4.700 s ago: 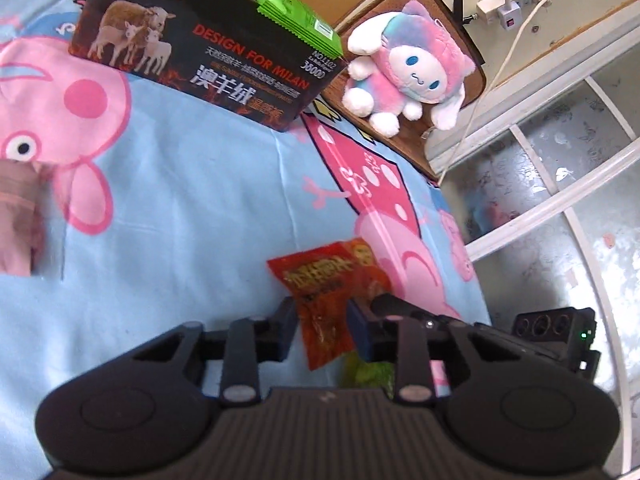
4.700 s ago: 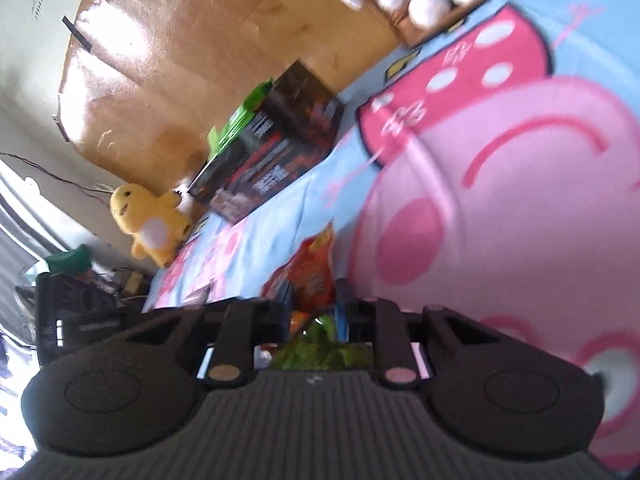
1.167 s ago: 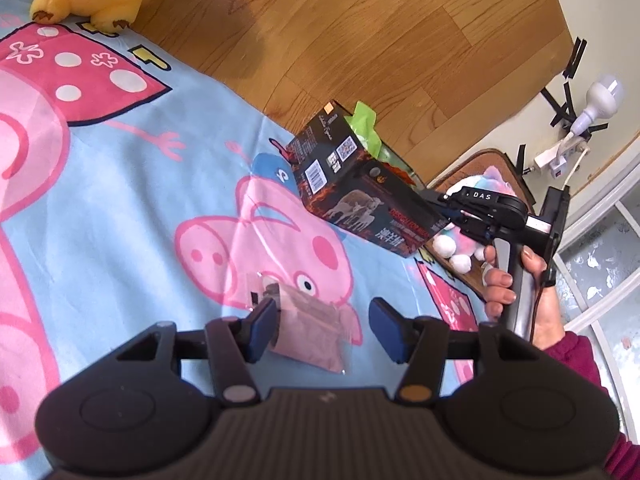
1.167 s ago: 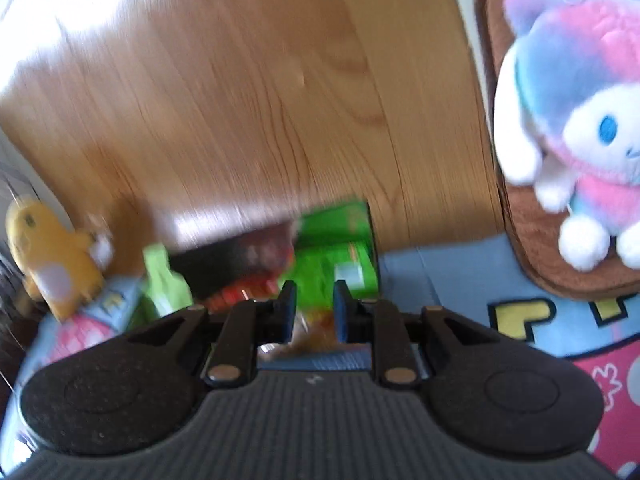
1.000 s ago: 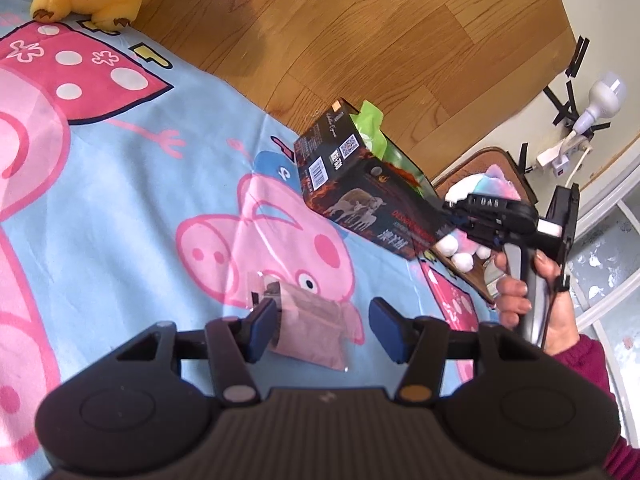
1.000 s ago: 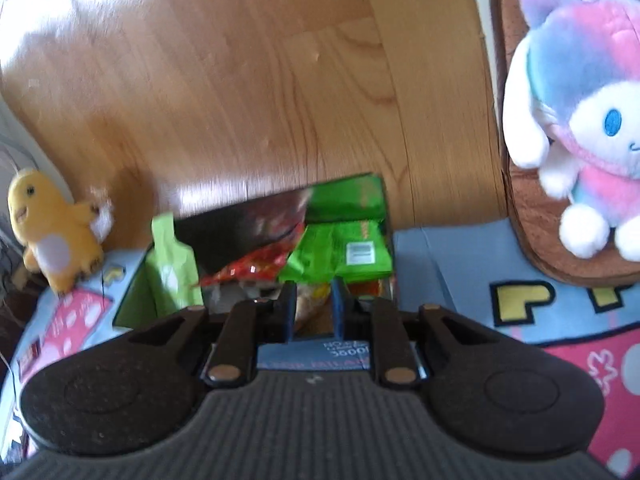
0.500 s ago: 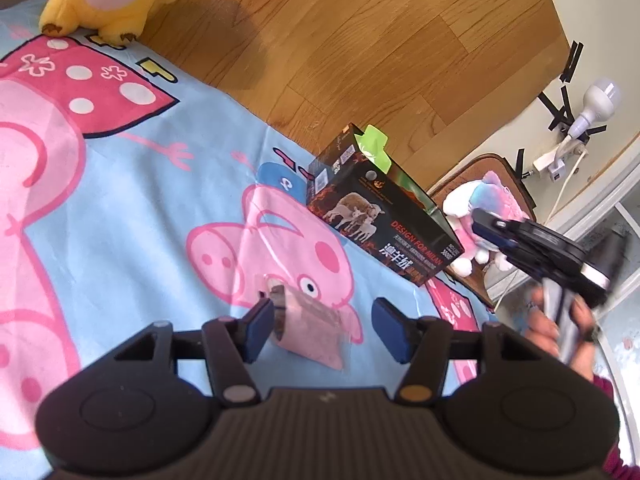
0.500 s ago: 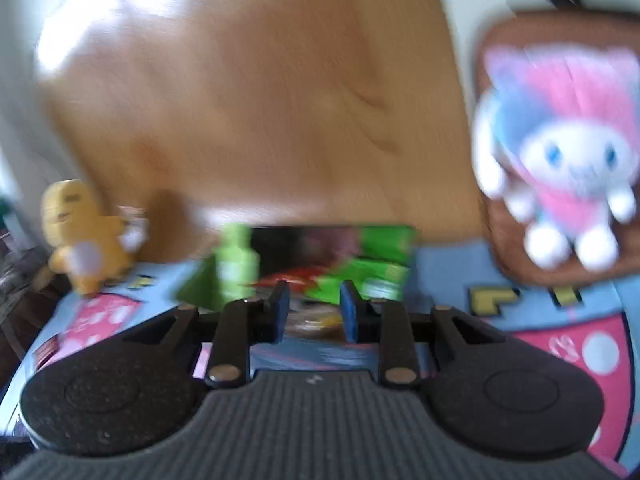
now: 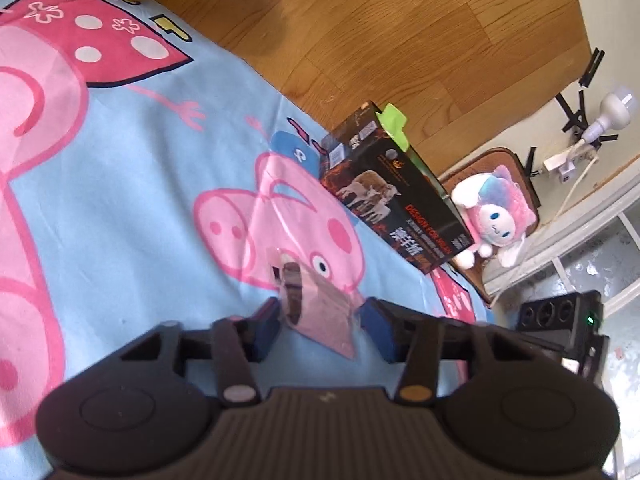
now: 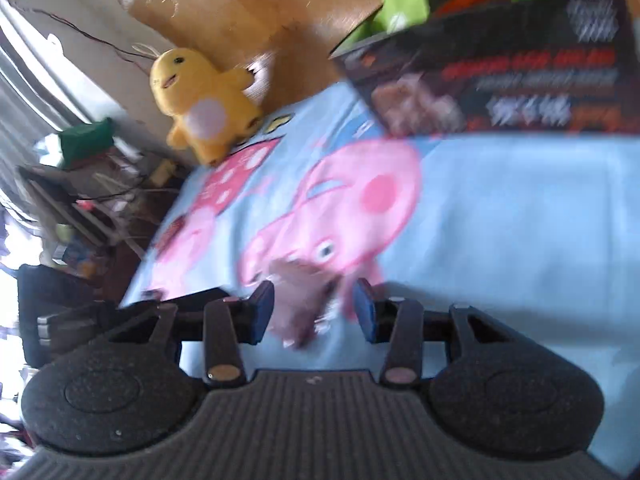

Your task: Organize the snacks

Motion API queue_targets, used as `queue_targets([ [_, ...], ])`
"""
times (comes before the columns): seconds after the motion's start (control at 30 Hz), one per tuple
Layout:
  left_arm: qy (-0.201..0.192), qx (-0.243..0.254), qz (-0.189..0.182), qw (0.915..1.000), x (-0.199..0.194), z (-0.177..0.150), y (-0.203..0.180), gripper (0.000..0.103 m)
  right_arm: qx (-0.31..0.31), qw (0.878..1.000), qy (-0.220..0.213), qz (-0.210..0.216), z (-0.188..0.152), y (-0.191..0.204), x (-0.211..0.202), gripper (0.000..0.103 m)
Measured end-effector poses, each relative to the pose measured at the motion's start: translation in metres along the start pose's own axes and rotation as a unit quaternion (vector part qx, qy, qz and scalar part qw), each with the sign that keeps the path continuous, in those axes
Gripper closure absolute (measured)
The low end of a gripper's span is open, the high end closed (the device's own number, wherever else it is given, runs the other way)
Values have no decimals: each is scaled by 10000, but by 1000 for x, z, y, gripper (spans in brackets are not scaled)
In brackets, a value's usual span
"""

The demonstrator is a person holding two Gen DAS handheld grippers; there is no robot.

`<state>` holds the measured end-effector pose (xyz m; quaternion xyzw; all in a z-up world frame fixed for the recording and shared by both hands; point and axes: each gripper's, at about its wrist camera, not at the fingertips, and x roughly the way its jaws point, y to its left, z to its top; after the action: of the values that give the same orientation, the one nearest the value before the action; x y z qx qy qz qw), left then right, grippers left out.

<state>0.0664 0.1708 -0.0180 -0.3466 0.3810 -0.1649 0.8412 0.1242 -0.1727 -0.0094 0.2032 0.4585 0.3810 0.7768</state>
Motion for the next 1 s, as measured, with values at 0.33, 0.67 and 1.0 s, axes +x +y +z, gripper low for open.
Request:
queue_targets([
  [0.33,-408,112,-448,9981,-13,19,-24,86,24,9994,-302,159,-11,5,-5,56],
  [0.67,-188,295,-249,9991,22,32,-39,86,-2527,9516,-692,-1608,-36,56,14,48],
  [1.0,-101,417,-544,9976,20,35,-53,86,-2565,9452,-1042,-1732,-29,53,15,50],
])
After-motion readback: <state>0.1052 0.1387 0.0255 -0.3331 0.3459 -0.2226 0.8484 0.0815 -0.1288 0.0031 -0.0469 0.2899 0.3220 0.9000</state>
